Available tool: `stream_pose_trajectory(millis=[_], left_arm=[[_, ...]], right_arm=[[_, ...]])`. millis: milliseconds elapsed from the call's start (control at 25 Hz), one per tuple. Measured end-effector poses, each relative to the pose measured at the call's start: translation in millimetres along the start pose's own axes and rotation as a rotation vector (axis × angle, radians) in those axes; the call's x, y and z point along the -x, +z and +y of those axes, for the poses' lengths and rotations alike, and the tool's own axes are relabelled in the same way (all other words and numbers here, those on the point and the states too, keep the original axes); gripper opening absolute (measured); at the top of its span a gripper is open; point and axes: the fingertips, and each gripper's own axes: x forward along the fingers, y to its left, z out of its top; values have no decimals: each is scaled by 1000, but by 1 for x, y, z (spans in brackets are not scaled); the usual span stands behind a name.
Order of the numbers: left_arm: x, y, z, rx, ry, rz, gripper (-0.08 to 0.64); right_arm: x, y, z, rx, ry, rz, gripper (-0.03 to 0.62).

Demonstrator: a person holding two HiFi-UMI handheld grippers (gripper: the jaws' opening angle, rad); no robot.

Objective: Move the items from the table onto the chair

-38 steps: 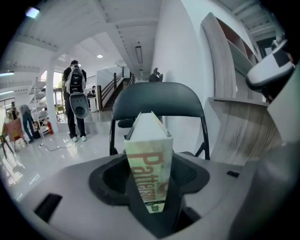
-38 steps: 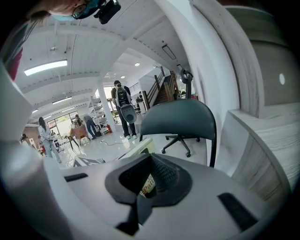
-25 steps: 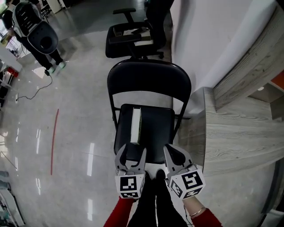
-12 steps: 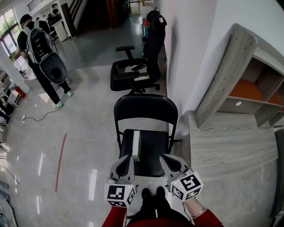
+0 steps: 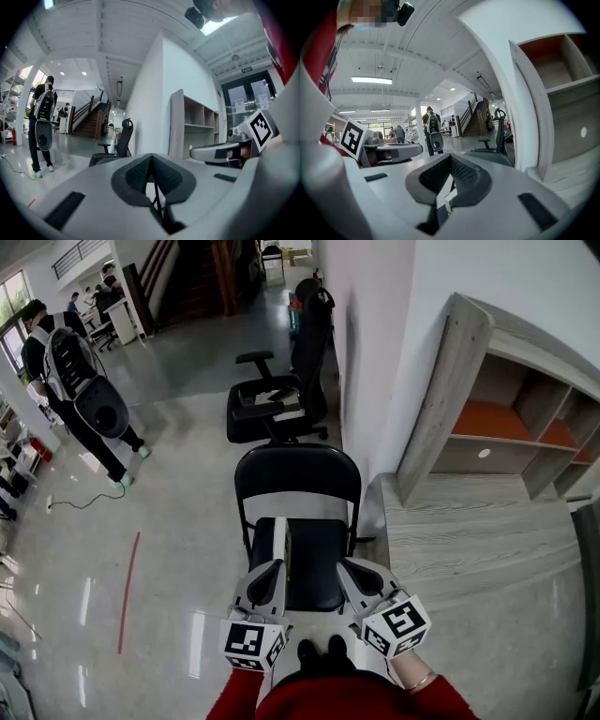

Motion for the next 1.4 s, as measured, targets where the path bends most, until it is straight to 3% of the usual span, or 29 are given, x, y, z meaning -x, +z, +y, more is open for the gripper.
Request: stream_pose_trajectory(millis=[600, 1400], left_arm=[[6, 11, -18, -8, -58, -44, 8], [15, 6, -15, 4, -56, -36, 8]], right_arm=[[17, 10, -2, 22, 3, -39, 8], [26, 5, 0, 51, -17, -23, 8]])
